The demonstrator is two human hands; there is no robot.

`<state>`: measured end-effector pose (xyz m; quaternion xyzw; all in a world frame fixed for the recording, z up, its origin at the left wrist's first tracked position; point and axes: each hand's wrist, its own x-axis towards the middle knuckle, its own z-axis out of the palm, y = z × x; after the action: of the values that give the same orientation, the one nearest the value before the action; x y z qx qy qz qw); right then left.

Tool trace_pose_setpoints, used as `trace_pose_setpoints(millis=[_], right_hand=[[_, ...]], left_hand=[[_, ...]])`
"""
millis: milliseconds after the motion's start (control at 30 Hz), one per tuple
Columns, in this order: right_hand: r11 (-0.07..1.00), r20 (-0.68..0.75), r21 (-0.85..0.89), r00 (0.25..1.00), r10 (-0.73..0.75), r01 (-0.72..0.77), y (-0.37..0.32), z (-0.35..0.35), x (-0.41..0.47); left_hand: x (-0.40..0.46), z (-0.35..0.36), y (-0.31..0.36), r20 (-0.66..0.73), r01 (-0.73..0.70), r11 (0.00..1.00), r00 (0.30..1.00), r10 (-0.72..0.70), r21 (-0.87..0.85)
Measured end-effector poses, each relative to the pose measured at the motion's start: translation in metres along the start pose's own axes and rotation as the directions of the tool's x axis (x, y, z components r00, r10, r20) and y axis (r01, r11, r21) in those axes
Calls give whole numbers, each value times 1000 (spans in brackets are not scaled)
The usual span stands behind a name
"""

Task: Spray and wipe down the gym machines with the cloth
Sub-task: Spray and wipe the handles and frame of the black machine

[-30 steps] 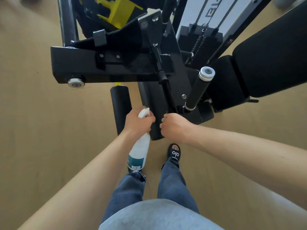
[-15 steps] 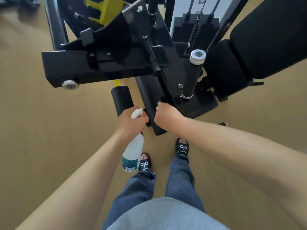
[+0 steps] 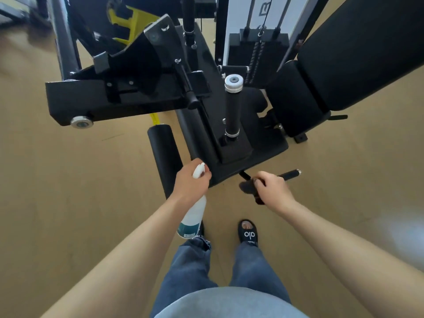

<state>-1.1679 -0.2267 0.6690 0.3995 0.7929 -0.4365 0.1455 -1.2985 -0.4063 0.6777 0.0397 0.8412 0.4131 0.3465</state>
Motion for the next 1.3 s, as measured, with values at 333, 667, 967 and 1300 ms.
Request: trace_pose_setpoints(millis=[333,667,967,1300], right_hand=[[-230,410,904,884,226,-361,40,-27,56],[-230,455,879,879,144,-418,46,-38,54],[-154,409,909,898,163,-386,56,-37,56],[65,337,922,874,351,-381,1,-2,55]], left_hand=[[-19,80,7,-95,21,999,995,-23,-23],[-31,111,13,-166,128,991,977,-130,-26],[-36,125,23,-147,106,991,982,-117,-80],[-40,89,15,-185,102,992,976,-114,-76]])
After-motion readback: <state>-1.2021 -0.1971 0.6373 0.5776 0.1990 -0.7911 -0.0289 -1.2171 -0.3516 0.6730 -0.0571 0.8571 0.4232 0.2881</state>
